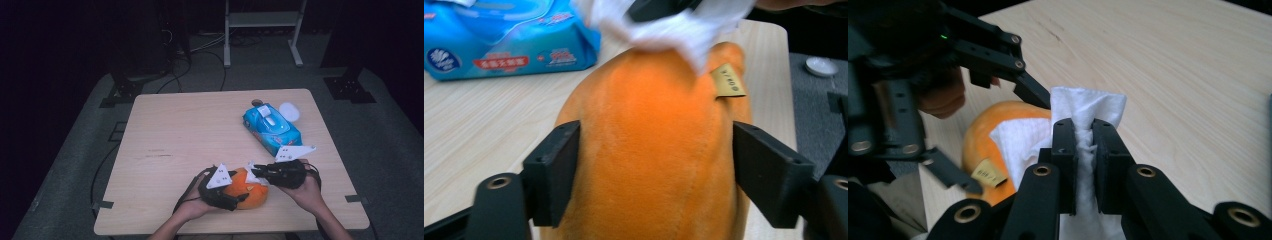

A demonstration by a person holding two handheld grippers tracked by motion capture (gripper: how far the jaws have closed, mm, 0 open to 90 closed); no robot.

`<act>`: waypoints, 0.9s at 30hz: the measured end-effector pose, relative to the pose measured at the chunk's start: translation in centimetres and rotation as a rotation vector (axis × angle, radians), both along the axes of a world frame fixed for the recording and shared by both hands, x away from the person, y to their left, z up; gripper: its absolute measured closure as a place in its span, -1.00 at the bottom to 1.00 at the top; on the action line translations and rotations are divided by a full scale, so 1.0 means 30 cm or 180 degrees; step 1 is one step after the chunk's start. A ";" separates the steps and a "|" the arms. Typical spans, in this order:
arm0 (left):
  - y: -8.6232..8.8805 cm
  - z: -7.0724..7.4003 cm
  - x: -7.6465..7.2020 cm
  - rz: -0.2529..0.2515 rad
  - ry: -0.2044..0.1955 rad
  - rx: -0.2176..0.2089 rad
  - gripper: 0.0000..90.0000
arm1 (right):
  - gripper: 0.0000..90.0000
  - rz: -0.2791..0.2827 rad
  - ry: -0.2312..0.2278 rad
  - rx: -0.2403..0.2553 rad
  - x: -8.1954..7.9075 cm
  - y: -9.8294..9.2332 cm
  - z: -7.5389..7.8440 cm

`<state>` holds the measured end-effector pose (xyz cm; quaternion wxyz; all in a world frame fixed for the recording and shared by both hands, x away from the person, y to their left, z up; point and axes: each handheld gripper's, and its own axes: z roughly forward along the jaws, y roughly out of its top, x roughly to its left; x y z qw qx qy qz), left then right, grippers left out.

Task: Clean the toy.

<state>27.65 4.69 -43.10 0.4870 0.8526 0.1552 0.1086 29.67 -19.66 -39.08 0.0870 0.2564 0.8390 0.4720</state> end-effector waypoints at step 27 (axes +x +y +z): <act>0.100 -0.003 0.095 -0.0136 -0.0358 -0.0308 -0.35 | 0.79 -0.0051 -0.0014 0.0179 0.029 -0.023 0.003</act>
